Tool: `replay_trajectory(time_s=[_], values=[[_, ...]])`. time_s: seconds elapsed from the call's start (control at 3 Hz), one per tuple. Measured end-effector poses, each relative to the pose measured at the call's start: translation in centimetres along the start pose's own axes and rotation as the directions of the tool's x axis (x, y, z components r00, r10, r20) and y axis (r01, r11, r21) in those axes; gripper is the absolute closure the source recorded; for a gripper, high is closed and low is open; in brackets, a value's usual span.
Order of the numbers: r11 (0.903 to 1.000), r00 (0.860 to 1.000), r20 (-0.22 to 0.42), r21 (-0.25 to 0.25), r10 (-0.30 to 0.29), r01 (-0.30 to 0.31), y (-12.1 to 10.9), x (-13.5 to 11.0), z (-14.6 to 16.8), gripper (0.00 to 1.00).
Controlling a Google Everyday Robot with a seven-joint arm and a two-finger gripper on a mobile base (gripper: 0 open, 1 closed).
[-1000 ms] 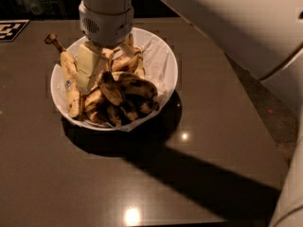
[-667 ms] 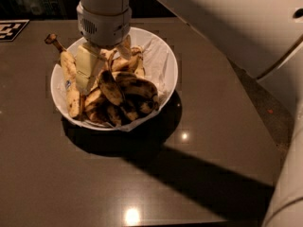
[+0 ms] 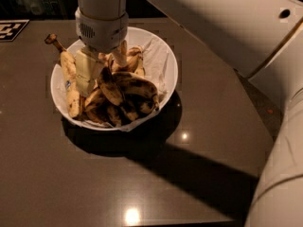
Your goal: Pick banana from white bowl
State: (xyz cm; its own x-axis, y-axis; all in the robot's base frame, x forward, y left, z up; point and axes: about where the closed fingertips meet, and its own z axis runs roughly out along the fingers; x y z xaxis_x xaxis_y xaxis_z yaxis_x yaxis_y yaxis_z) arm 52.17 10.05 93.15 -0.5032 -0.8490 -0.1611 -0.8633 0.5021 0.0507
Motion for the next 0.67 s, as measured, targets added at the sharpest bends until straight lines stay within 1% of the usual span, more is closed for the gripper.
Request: replay_trajectory(time_s=[0.33,0.67], values=[[0.9995,0.999,-0.024,-0.008,0.031,-0.031,-1.15,0.09,1.51,0.42],[0.9994,0.999,-0.023,-0.008,0.032,-0.033,-1.20,0.01,1.28,0.65]])
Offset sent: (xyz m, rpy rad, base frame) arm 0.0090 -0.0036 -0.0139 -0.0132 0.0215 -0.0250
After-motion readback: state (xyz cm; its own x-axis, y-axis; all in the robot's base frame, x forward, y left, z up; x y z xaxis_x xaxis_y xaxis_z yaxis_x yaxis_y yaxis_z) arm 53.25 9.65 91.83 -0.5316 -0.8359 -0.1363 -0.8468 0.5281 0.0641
